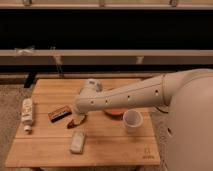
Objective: Place the ceramic cup in the ceramic bowl
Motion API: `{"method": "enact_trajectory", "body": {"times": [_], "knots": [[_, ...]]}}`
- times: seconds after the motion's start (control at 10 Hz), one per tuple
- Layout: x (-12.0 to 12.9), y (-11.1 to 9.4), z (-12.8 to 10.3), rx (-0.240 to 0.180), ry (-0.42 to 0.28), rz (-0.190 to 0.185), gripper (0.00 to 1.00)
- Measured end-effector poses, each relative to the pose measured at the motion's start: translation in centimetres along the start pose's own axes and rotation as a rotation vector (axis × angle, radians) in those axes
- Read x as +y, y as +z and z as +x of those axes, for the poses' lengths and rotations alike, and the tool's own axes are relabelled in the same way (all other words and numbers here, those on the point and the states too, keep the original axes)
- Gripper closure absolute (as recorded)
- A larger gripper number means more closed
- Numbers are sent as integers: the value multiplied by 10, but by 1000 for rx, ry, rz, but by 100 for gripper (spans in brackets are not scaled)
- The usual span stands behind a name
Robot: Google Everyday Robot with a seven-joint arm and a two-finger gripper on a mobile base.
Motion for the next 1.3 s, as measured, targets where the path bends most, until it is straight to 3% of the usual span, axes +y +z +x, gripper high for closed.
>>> {"method": "enact_trajectory", "body": {"times": [1.0, 1.3], "knots": [[0, -1, -1, -5, 0, -4, 20], [-7, -18, -17, -34, 25, -31, 20]]}}
